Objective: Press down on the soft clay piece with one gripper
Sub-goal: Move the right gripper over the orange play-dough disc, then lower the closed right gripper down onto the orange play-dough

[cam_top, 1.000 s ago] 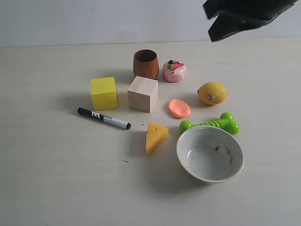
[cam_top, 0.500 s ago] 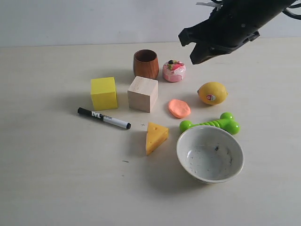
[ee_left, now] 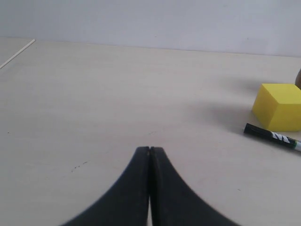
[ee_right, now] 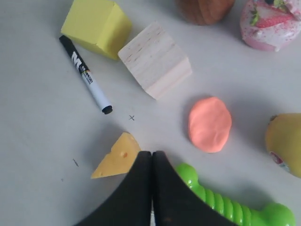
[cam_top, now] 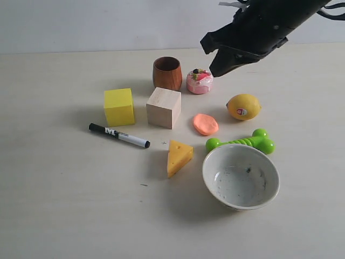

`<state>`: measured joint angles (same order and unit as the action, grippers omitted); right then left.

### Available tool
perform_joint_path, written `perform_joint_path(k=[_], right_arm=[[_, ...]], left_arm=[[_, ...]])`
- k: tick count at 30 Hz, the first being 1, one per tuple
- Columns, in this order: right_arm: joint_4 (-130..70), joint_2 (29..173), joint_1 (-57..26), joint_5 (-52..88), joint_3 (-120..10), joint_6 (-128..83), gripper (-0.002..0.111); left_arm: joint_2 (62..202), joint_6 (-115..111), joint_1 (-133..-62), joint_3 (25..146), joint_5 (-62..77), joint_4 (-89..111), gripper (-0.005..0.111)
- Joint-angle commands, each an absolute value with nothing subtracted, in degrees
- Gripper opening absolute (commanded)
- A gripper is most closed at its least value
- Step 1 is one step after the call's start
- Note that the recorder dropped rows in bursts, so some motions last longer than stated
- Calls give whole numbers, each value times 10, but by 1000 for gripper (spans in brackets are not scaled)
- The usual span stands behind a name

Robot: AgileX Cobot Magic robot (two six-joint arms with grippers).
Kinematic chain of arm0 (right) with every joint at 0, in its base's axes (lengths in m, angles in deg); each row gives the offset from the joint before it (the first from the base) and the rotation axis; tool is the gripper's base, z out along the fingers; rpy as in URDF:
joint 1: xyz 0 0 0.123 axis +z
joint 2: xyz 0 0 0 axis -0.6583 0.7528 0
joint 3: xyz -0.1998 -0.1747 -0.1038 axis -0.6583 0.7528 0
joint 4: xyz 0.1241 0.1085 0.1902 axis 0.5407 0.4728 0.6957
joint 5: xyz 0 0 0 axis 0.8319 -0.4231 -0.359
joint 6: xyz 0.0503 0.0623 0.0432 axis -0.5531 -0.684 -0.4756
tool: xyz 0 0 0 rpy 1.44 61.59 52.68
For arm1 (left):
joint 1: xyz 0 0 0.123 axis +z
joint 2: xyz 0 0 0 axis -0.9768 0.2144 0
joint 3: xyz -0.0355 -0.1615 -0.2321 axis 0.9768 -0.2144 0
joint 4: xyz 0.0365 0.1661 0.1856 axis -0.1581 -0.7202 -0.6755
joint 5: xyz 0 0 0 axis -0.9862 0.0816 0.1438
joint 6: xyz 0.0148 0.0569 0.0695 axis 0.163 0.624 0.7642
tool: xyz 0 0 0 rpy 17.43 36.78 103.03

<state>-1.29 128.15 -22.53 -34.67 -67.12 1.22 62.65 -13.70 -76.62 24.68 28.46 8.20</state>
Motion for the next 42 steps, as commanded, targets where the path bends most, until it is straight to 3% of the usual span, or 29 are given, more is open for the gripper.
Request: perform_joint_path(k=[1, 12, 22, 42], right_arm=[[-22, 1315, -225, -398, -730, 67, 0], [-123, 1414, -217, -488, -853, 65, 0], [-211, 1478, -153, -492, -865, 135, 0], [-274, 1564, -152, -469, -918, 62, 0]], left_arm=[[623, -136, -769, 248, 280, 85, 0], [623, -136, -769, 248, 280, 85, 0], [623, -136, -769, 248, 280, 85, 0], [623, -136, -769, 248, 280, 85, 0]])
